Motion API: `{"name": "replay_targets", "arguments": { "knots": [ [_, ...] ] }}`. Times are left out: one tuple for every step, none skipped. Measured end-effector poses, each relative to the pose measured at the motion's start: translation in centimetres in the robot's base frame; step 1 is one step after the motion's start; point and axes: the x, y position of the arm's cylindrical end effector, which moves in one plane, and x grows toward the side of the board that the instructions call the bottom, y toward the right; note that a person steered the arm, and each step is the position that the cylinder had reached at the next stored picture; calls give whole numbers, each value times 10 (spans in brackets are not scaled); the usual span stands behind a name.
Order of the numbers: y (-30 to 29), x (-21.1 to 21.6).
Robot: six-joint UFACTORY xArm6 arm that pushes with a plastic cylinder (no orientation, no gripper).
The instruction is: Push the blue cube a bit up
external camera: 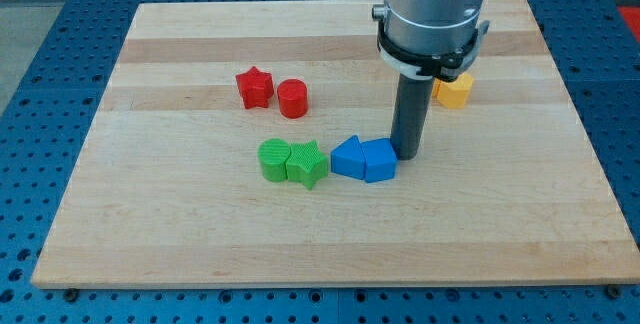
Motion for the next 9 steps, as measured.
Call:
{"name": "replay_targets", "arguments": {
  "knots": [
    [0, 8],
    [5, 17],
    [10, 45],
    [-2, 68],
    [-31, 65],
    [-40, 62],
    [-27, 59],
    [-27, 48],
    [-27, 42]
  ]
}}
